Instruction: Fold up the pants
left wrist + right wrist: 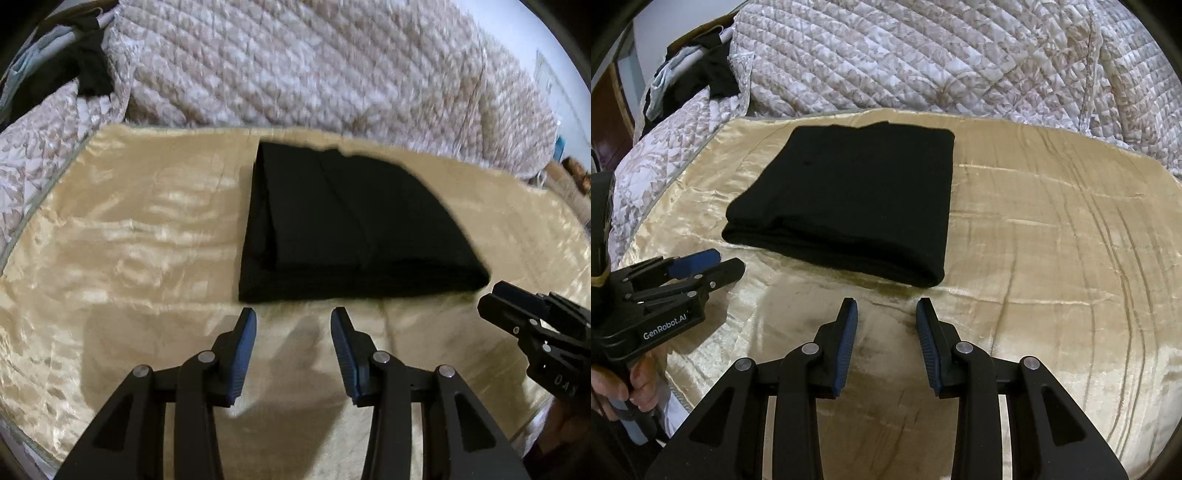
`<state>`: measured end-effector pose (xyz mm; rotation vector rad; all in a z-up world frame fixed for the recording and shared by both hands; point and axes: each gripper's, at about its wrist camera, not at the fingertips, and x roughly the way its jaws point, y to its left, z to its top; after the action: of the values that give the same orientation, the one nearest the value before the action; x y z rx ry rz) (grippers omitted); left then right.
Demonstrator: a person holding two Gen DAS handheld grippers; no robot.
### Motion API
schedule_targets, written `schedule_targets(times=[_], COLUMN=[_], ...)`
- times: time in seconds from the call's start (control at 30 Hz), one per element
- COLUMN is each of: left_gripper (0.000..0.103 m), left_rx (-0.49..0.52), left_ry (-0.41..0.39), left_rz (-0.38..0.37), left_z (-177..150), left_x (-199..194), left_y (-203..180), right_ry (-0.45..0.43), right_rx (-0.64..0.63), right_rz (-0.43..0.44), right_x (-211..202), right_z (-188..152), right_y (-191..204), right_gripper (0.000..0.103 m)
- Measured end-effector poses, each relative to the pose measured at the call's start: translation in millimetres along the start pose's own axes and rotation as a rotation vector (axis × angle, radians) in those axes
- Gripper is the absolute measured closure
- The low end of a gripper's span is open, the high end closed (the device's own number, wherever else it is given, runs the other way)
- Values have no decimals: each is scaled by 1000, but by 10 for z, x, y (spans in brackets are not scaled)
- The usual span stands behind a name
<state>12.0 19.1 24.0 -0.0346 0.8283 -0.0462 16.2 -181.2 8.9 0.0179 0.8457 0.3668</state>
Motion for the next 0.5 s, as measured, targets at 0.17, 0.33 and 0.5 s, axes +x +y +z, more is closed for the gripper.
schedule_targets(times=[0.17,0.33,0.5], left_gripper=[58,58,58], left_rx=[-10,30,42], left_ry=[-66,-49,-48], left_rz=[-24,-2,7], left_z=[195,237,189], left_x=[-25,165,93], left_y=[-50,-131,-123], right_ry=[-150,-105,-80], right_rx=[4,0,-52], right_rz=[-5,-16,-56], right_x=[-249,47,118], right_z=[134,235,193], right_y=[8,38,105], right_gripper=[69,70,70])
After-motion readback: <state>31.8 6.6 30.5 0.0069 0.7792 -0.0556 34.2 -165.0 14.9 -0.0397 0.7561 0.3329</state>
